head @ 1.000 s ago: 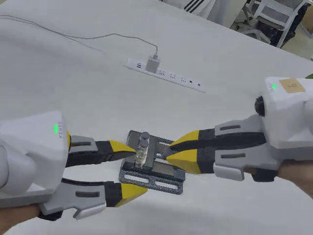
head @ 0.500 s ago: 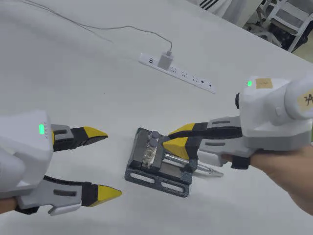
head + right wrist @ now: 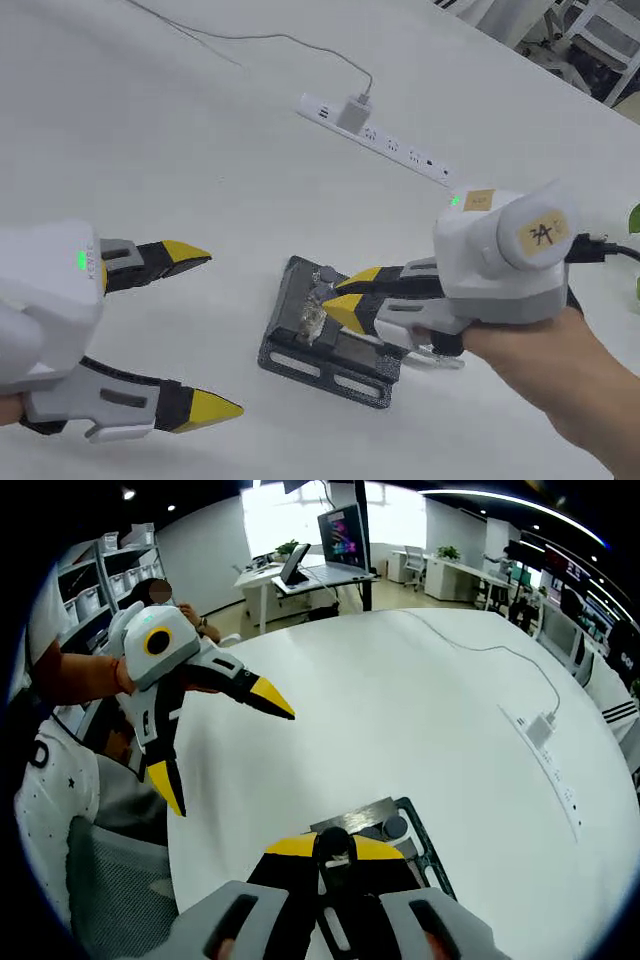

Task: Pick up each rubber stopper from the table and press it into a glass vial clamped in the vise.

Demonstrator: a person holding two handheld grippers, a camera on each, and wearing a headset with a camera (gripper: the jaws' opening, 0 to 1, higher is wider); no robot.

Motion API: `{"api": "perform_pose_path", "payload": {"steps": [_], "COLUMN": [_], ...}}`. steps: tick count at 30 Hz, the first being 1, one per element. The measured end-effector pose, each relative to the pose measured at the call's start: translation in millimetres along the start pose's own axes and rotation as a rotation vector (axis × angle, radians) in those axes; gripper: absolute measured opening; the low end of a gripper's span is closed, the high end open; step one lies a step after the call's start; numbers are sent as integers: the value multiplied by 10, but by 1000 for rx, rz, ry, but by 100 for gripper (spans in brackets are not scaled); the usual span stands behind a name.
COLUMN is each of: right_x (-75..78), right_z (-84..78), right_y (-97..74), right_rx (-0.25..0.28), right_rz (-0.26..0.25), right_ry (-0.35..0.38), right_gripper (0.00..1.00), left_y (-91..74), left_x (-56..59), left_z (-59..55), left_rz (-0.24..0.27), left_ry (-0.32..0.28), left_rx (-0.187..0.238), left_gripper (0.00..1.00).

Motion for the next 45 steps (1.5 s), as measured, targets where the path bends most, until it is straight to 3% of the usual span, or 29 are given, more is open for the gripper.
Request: {"api": "perform_pose_path", "payload": {"steps": [6, 28, 45], "right_x": [26, 64, 57], "right_z": [-90, -122, -121], "right_y": [66, 127, 162], "right_rx": [-35, -54, -98], "right_rz": [-19, -34, -70], "right_ry": [-16, -37, -121], "right_gripper": [7, 6, 7], "left_y": [29, 63, 66], "left_x": [17, 28, 12], "left_z": [-45, -22, -24], "left_rz": [-14, -24, -18], "left_ry": [1, -18, -30], "left_rx": [-8, 11, 17], "left_gripper": [81, 81, 79]}}
Point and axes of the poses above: the centre of the closed fingertips' face, and the gripper's own axes: y roughly forward along the fingers, x roughly to its right, z roughly out of its top, the point moved 2 cm from there along -y, roughly backward along the fingers, and after that the axes turned 12 degrees about z, right-handed, at the moved point
